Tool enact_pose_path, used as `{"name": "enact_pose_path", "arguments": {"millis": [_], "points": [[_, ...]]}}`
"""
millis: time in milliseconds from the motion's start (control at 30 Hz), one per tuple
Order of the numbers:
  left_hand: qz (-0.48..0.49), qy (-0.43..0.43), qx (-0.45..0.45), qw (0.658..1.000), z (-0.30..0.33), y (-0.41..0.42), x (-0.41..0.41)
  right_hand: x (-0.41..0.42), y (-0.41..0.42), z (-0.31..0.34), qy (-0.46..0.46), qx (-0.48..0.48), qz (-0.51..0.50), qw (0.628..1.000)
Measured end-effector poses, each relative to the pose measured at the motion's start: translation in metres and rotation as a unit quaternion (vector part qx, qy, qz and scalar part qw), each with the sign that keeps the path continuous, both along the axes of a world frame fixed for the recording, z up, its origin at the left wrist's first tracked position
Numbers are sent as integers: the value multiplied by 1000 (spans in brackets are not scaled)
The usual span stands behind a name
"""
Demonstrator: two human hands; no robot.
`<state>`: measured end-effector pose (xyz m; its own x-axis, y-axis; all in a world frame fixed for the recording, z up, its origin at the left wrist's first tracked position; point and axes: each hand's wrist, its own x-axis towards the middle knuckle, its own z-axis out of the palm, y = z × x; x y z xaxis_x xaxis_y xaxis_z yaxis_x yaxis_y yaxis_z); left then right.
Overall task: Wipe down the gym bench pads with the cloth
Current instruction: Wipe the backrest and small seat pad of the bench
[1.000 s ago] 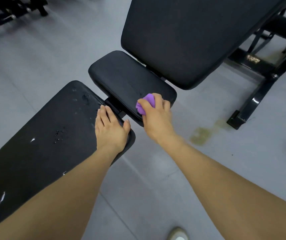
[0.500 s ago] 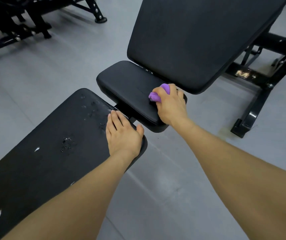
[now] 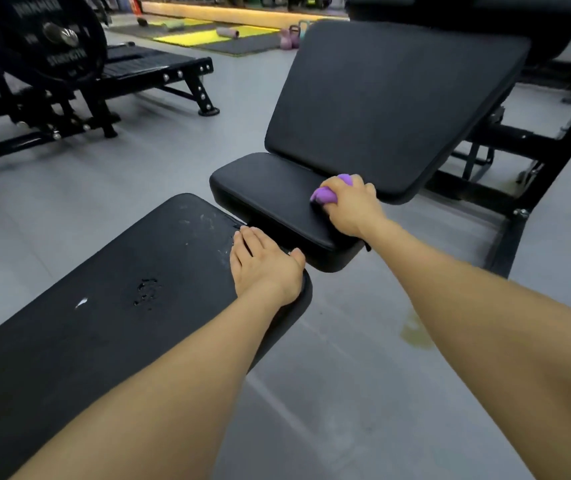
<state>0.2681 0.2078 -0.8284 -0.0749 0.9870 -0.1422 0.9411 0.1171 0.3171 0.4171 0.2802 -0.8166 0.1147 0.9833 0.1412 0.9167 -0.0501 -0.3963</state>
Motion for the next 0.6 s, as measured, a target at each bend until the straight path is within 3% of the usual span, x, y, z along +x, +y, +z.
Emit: {"name": "enact_pose_path", "arguments": {"millis": [267,400,500,600], "points": [[-47,30,-12,998,5,-1,-6,0,-40,-22,-12,61,116,991],[-56,37,-19,998,6,0,-9,8,-3,-16,-38,44,63,996],[-58,42,-20,997,3,2,-8,3,27,-13,1,52,-13,999],[-61,50,-14,997,2,3,-8,-22,45,-7,18,41,4,999]]}}
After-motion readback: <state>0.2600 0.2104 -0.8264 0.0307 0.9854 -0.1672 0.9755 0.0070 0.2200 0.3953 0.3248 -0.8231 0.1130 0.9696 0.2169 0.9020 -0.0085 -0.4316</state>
